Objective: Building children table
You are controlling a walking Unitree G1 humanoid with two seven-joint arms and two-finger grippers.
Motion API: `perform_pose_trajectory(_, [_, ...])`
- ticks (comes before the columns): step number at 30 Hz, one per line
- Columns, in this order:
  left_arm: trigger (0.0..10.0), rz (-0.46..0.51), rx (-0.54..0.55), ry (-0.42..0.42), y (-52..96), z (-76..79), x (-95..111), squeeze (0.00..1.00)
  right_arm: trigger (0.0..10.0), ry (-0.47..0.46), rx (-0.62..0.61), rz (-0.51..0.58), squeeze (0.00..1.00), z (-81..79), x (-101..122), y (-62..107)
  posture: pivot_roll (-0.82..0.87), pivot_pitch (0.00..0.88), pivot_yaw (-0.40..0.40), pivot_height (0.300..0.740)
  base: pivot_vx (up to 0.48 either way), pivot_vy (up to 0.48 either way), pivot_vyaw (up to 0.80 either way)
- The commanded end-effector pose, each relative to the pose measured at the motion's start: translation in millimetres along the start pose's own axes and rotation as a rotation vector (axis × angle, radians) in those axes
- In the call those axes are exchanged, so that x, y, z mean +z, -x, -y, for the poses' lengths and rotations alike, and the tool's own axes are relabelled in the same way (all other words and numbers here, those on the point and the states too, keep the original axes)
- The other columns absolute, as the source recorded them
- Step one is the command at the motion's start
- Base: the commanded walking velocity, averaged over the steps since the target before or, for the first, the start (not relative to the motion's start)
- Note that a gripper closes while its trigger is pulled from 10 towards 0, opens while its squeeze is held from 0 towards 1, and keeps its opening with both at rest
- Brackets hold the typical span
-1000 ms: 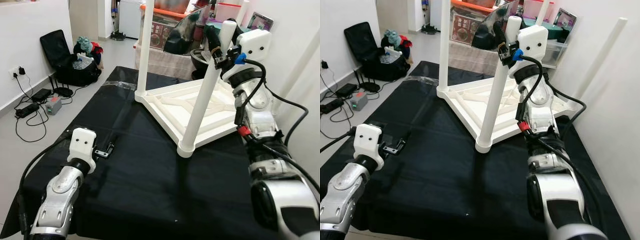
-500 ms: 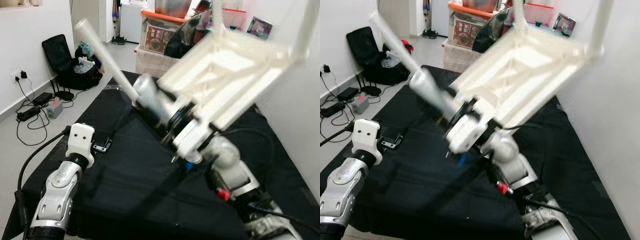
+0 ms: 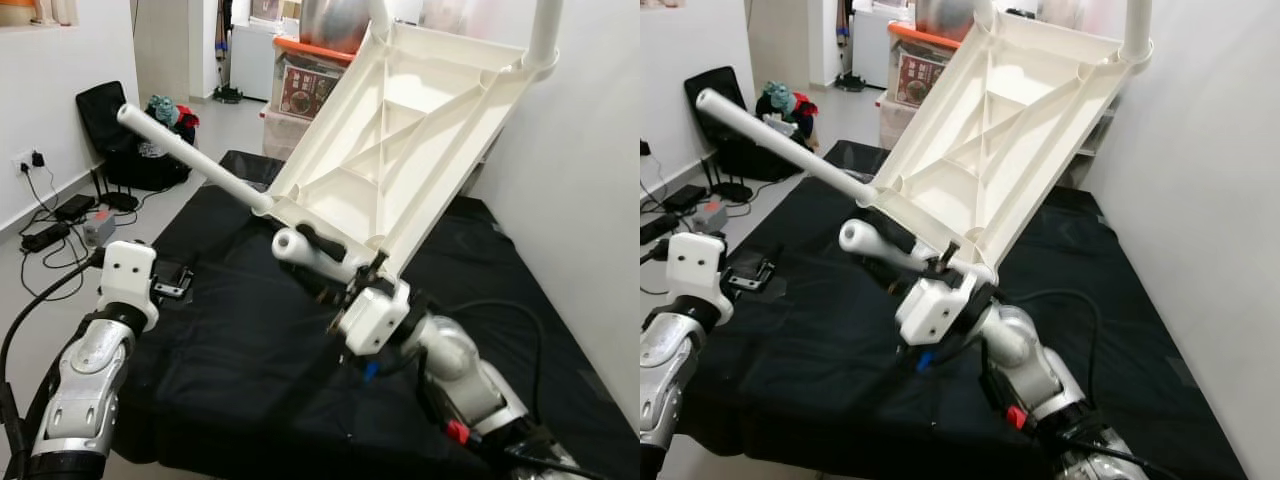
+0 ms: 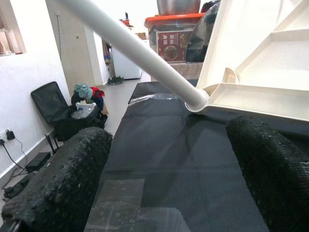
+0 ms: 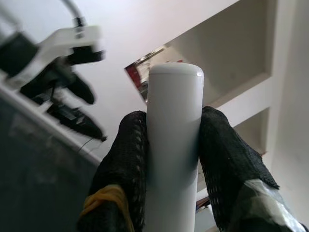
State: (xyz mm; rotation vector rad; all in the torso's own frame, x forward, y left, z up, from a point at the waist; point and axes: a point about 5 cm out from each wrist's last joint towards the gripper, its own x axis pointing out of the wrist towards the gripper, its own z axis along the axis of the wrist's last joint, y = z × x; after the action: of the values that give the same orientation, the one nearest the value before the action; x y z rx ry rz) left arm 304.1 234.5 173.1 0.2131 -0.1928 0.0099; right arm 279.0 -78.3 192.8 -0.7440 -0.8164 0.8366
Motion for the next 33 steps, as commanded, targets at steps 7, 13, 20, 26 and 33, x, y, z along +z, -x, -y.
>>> perform_pose_trajectory(7, [10.0,-0.006,-0.015,-0.002,-2.7,2.5,-2.8,0.00,0.0,-0.012,0.131,-0.159,0.00,-21.8,-22.3,23.4,0.11,0.000,-0.152,0.740,0.000,0.000,0.00])
perform_pose_trajectory(13, [10.0,-0.007,-0.019,-0.002,-3.2,3.1,-3.3,0.00,0.0,-0.014,0.145,-0.176,0.00,-25.3,-23.2,24.7,0.12,0.000,-0.154,0.740,0.000,0.000,0.00])
perform_pose_trajectory(20, [10.0,-0.019,-0.019,-0.009,-2.7,1.1,-5.4,0.00,0.7,-0.044,0.336,-0.289,0.00,-54.0,-36.1,42.6,0.12,0.000,-0.150,0.740,0.000,0.000,0.00])
perform_pose_trajectory(26, [10.0,-0.018,-0.022,-0.009,-3.9,2.5,-5.6,0.00,5.6,-0.011,0.430,-0.348,0.00,-63.4,-44.0,53.6,0.12,0.000,-0.150,0.740,0.000,0.000,0.00])
perform_pose_trajectory(33, [10.0,-0.016,-0.029,-0.013,-6.0,4.9,-4.4,0.00,10.0,-0.010,0.248,-0.488,0.00,-31.9,-64.3,46.7,0.12,0.000,-0.150,0.740,0.000,0.000,0.00])
